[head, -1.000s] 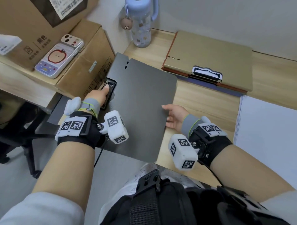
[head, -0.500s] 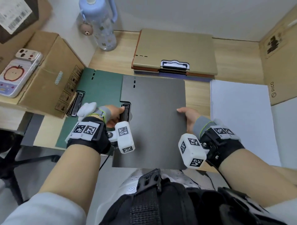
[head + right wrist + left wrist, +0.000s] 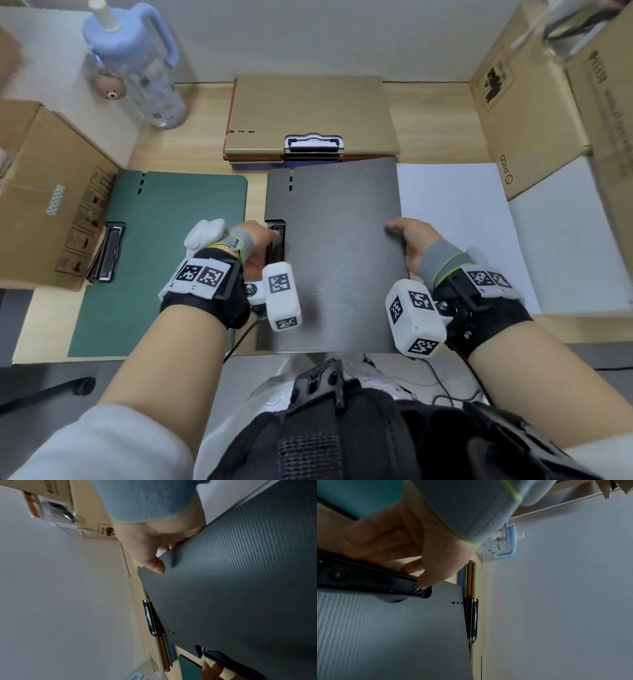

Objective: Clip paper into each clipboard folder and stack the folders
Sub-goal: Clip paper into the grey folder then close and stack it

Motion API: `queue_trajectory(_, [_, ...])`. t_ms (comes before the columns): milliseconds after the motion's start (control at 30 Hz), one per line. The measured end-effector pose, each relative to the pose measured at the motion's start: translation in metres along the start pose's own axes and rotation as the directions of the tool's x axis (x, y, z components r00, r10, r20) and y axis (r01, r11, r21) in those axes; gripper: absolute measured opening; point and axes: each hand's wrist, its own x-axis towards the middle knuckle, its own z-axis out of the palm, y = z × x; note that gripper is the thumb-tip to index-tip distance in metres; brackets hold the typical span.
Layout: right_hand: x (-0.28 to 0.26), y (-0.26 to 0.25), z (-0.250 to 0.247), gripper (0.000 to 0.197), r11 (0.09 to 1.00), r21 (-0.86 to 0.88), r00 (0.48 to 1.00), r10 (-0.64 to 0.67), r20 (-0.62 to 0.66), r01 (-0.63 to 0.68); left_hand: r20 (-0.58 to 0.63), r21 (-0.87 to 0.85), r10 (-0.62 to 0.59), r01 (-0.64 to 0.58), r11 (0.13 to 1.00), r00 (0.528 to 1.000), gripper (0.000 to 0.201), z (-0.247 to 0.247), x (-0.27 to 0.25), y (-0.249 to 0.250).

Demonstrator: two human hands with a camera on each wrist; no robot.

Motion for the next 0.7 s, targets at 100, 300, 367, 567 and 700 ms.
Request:
queue_trajectory(100, [-0.008,-0.01,-0.003,0.018,0.995,0.006,0.994,-0.1,0.033,0.1,0.003,-0.01,0.019,-0.019,1.0,1.0,0.034,0.001,-0.003,0.006])
queue_trajectory(300, [-0.04,-0.045,0.011,0.02,0.974,-0.05,0.953,-0.206,0.223,0.223,0.045,-0.186,0.154,-0.144,0.972,0.987,0.046,-0.008,-0.02,0.027])
queue_trajectory(367, [-0.048,-0.054,0.021,0.023,0.968,-0.034,0.925,-0.227,0.305,0.248,0.038,-0.286,0.218,-0.198,0.938,0.975,0.054,-0.017,-0.032,0.037])
queue_trajectory(567, [-0.064,-0.067,0.059,0.034,0.938,-0.072,0.839,-0.268,0.474,0.34,-0.017,-0.305,0.434,-0.418,0.856,0.901,0.06,-0.046,-0.084,0.061])
queue_trajectory(700, [-0.071,-0.071,0.081,0.026,0.911,-0.097,0.813,-0.304,0.497,0.4,-0.083,-0.218,0.487,-0.493,0.842,0.869,0.047,-0.06,-0.099,0.061])
